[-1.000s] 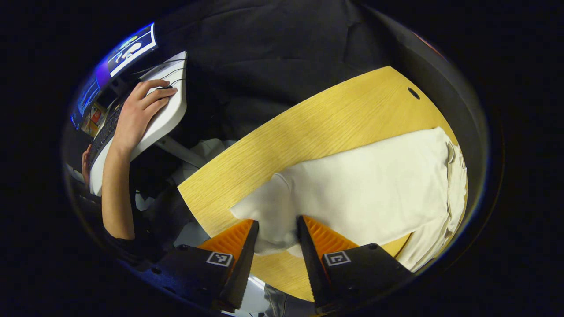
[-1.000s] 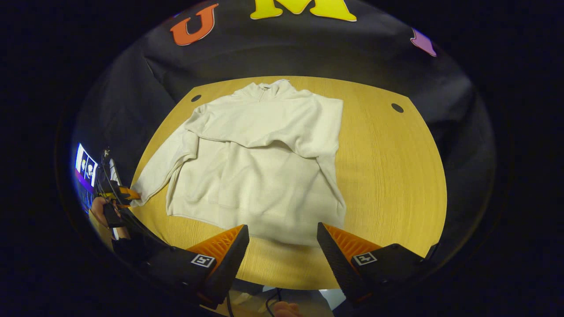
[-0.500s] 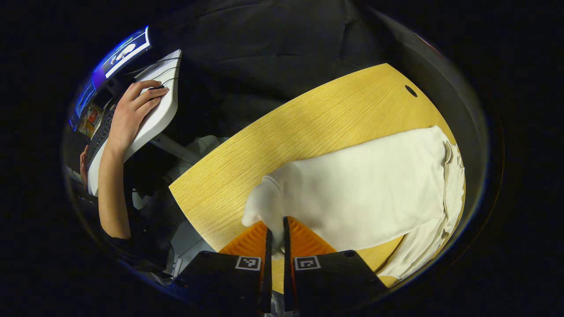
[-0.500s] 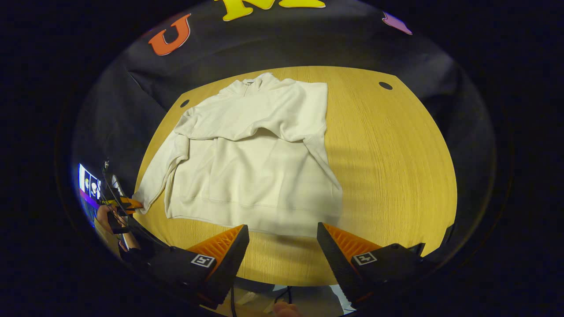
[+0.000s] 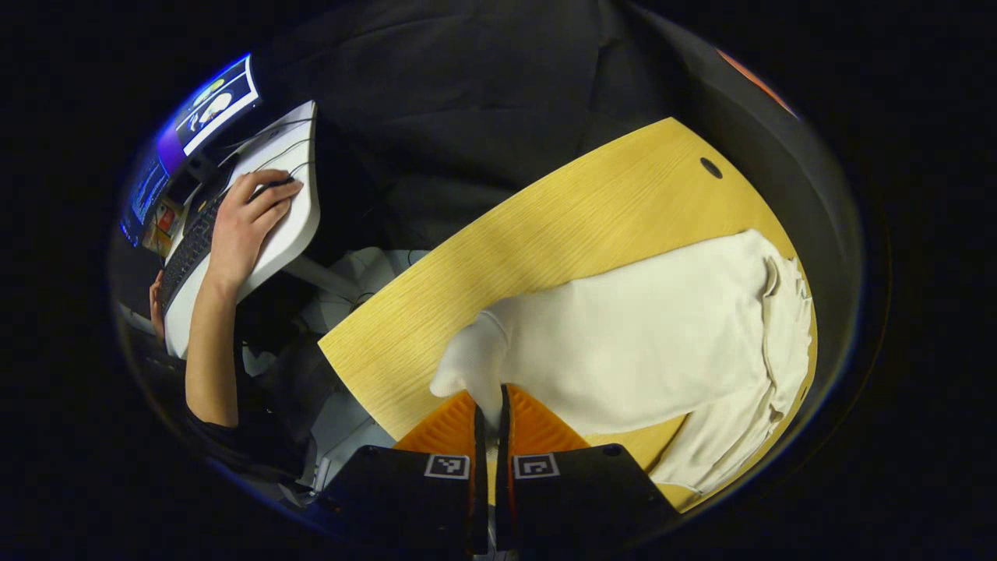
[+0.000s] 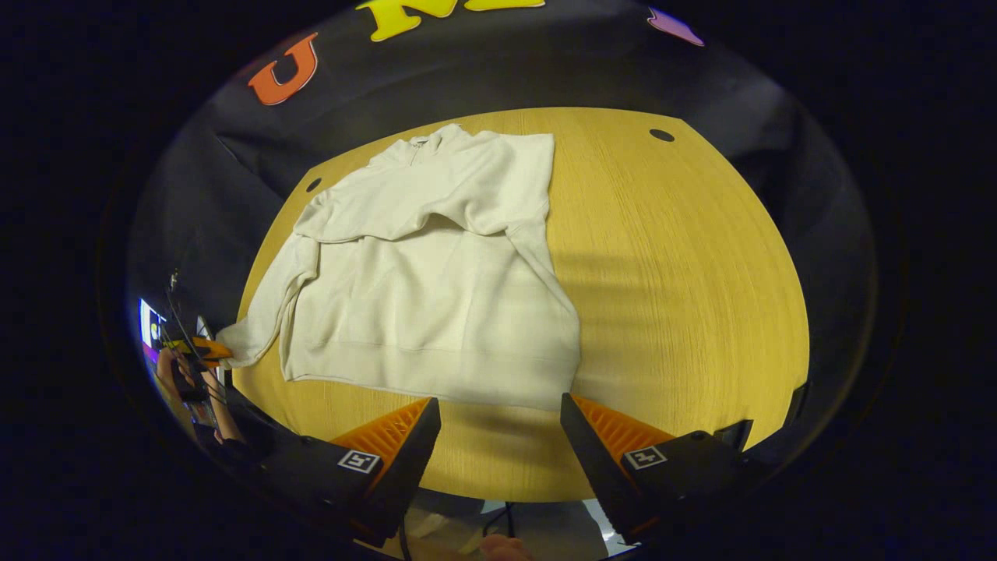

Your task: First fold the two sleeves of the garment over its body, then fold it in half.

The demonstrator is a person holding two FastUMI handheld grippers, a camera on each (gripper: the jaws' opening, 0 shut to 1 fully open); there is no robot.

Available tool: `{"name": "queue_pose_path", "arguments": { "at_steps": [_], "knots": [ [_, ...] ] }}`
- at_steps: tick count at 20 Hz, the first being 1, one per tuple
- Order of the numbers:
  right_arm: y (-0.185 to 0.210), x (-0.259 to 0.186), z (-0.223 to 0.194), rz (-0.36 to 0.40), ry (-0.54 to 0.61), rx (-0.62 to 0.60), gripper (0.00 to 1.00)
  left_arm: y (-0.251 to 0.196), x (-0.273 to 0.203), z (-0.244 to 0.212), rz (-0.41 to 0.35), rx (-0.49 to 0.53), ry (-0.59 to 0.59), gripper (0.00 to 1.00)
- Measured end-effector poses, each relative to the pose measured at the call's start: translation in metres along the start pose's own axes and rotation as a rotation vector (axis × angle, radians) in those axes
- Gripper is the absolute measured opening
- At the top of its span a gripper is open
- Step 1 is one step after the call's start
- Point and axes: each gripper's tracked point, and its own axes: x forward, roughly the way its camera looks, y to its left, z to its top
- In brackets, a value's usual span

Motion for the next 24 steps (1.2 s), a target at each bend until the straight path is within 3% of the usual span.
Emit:
{"name": "queue_pose_path", "arguments": {
  "at_steps": [3,7,12,24],
  "knots": [
    [0.003,0.0,0.001,0.022,-0.001,0.0,0.97,-0.036,-0.02,0.022,-0.034,0.091,-0.052,0.06],
    [0.001,0.004,0.005,0.038,-0.006,-0.004,0.97,-0.097,-0.041,0.035,-0.106,0.141,-0.07,0.07],
    [-0.013,0.01,0.014,0.021,-0.026,-0.027,0.94,-0.189,-0.062,0.046,-0.179,0.247,-0.097,0.06],
    [-0.056,0.008,0.027,-0.027,-0.055,0.001,0.97,-0.384,-0.085,0.01,-0.313,0.508,-0.098,0.06]
  ]
}}
